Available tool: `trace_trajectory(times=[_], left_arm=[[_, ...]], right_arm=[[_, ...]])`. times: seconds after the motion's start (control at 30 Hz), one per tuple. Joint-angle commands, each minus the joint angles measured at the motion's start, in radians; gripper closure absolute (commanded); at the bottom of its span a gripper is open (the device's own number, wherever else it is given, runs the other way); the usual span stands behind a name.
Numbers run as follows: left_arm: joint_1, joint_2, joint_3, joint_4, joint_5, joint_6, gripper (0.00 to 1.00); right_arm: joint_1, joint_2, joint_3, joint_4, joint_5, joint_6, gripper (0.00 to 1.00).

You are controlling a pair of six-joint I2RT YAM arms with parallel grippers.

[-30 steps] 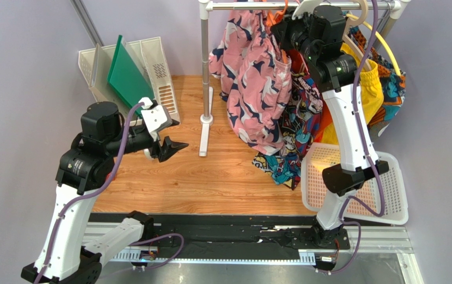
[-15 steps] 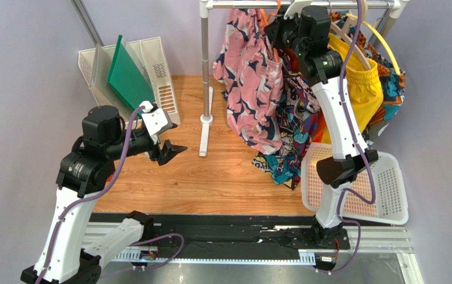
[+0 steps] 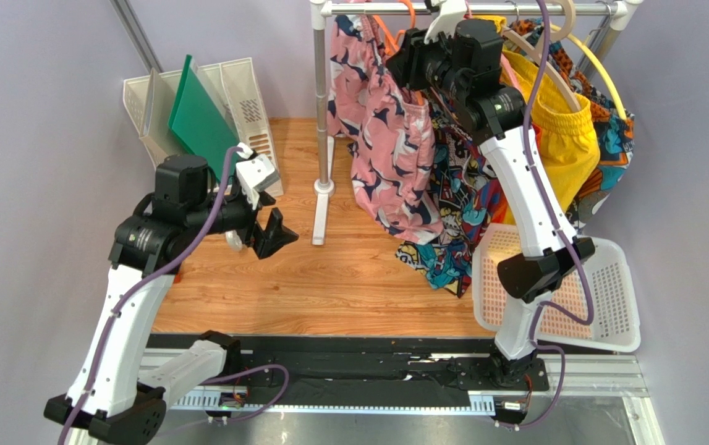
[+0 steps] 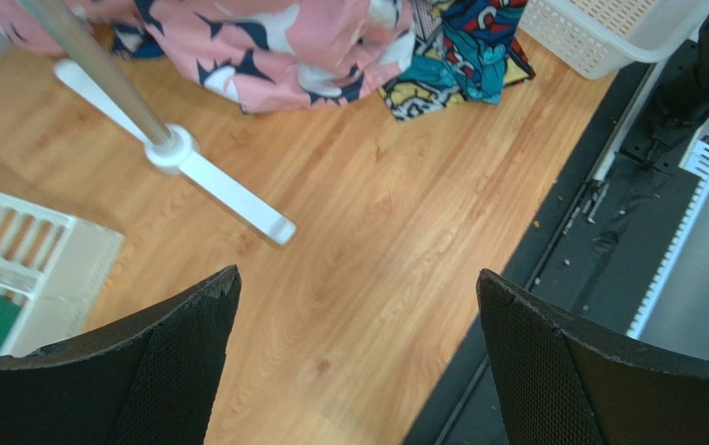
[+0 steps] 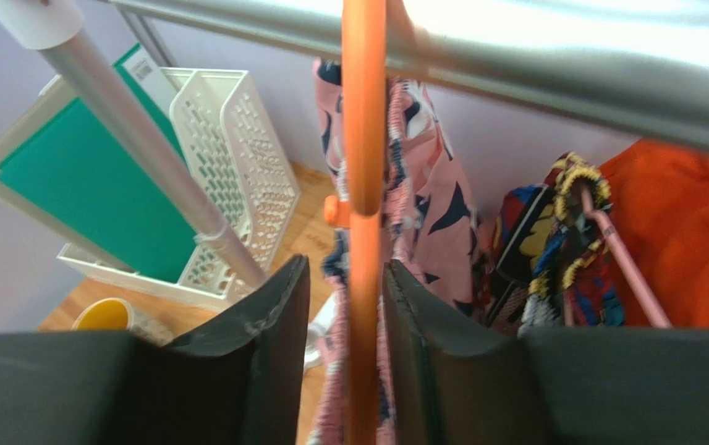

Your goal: Place the shorts on the hanger

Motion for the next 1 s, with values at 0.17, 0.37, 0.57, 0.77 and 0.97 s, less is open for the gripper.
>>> trace_trajectory(times=[0.17, 0.37, 0.57, 0.77, 0.97], left_arm=[[0.074, 0.173, 0.120, -0.170, 0.068, -0.121, 0.01], [0.109, 0.282, 0.262, -0.165, -0.051, -0.151, 0.00], [0.114, 0.355, 0.267, -0.185, -0.108, -0.147, 0.01], [0.114, 0.313, 0.074, -0.141, -0.105, -0.133, 0.01], [0.114, 0.202, -0.021, -0.121, -0.151, -0.084, 0.01]], right_arm=[[0.007, -0.304, -0.170, -0.007, -0.006, -0.052, 0.21], [0.007, -0.527, -0.325, -0.073, 0.015, -0.145, 0.12], [0.005, -0.779, -0.613, -0.195, -0.089, -0.179, 0.10], [-0.064, -1.040, -0.990, -0.226, -0.205, -0.164, 0.09], [-0.154, -1.220, -1.164, -0.257, -0.264, -0.178, 0.08]])
